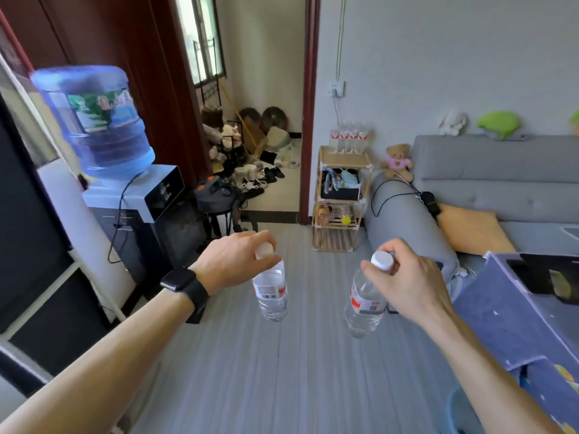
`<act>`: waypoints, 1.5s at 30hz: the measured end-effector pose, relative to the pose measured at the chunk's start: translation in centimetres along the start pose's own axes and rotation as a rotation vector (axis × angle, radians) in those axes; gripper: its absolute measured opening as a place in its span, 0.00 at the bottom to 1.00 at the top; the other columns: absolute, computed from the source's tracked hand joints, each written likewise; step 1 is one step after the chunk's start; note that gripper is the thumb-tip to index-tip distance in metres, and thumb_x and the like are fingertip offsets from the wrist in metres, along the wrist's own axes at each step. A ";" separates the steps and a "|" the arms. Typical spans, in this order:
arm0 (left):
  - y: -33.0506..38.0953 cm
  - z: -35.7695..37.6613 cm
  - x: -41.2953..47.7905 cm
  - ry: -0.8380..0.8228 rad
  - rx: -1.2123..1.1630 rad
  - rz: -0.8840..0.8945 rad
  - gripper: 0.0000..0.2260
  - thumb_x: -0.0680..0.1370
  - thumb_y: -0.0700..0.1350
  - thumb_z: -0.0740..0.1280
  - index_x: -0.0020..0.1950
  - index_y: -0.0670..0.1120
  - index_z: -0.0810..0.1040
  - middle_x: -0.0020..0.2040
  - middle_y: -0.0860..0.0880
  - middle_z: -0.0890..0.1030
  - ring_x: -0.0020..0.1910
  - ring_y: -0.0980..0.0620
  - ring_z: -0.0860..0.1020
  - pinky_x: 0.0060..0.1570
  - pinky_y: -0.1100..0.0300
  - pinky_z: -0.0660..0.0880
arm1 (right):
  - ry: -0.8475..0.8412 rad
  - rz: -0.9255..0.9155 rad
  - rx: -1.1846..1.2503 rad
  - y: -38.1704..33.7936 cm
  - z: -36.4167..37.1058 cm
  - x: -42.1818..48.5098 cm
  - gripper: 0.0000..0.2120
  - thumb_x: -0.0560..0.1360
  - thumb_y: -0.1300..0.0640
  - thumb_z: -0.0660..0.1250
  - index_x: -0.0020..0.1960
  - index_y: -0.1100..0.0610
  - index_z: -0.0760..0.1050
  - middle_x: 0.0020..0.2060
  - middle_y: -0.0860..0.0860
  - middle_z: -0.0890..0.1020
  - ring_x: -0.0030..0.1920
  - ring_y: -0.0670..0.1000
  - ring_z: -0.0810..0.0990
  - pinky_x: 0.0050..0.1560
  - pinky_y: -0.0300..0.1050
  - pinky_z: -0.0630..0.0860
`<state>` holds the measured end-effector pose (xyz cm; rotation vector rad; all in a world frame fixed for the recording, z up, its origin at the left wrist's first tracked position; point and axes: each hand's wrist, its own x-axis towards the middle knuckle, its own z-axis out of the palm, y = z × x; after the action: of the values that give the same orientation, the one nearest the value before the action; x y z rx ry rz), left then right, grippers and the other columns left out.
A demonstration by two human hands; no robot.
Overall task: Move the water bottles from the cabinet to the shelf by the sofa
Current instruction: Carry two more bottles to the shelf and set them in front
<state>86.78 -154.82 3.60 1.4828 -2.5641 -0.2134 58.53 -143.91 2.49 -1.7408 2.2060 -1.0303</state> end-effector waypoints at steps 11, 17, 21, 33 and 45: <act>-6.6 5.8 23.7 -0.044 -0.069 0.057 0.10 0.76 0.66 0.60 0.51 0.61 0.70 0.46 0.57 0.77 0.43 0.54 0.77 0.44 0.52 0.78 | -0.019 0.142 -0.051 5.7 7.5 20.8 0.13 0.71 0.40 0.71 0.44 0.47 0.71 0.35 0.44 0.82 0.42 0.54 0.79 0.42 0.49 0.76; -9.4 7.3 36.4 -0.144 -0.056 0.117 0.10 0.77 0.65 0.59 0.53 0.62 0.69 0.49 0.57 0.77 0.45 0.53 0.77 0.45 0.53 0.75 | 0.029 0.190 -0.063 7.3 9.7 31.7 0.13 0.71 0.43 0.72 0.46 0.49 0.73 0.36 0.47 0.82 0.42 0.57 0.79 0.42 0.50 0.76; -10.5 7.6 44.4 -0.171 0.010 0.157 0.10 0.78 0.65 0.59 0.54 0.62 0.70 0.48 0.57 0.77 0.44 0.53 0.76 0.39 0.56 0.72 | 0.014 0.219 -0.073 9.2 11.3 38.1 0.13 0.72 0.42 0.71 0.47 0.49 0.72 0.36 0.46 0.82 0.40 0.55 0.79 0.39 0.48 0.76; -12.8 10.2 69.1 -0.181 0.034 0.076 0.12 0.75 0.68 0.59 0.53 0.63 0.70 0.46 0.58 0.77 0.43 0.55 0.77 0.39 0.57 0.73 | -0.100 0.253 -0.049 19.3 17.2 61.2 0.13 0.70 0.42 0.72 0.43 0.46 0.70 0.32 0.43 0.80 0.37 0.48 0.79 0.38 0.49 0.77; -12.5 12.3 92.4 0.021 -0.118 -0.074 0.12 0.78 0.65 0.58 0.55 0.60 0.70 0.50 0.58 0.76 0.46 0.51 0.78 0.43 0.54 0.76 | -0.128 0.213 -0.127 26.6 21.2 84.3 0.14 0.72 0.38 0.68 0.47 0.45 0.69 0.34 0.43 0.79 0.38 0.53 0.77 0.37 0.48 0.73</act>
<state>49.35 -240.73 -3.99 1.5290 -2.4373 -0.3504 21.33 -226.55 -4.80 -1.5285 2.3559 -0.7259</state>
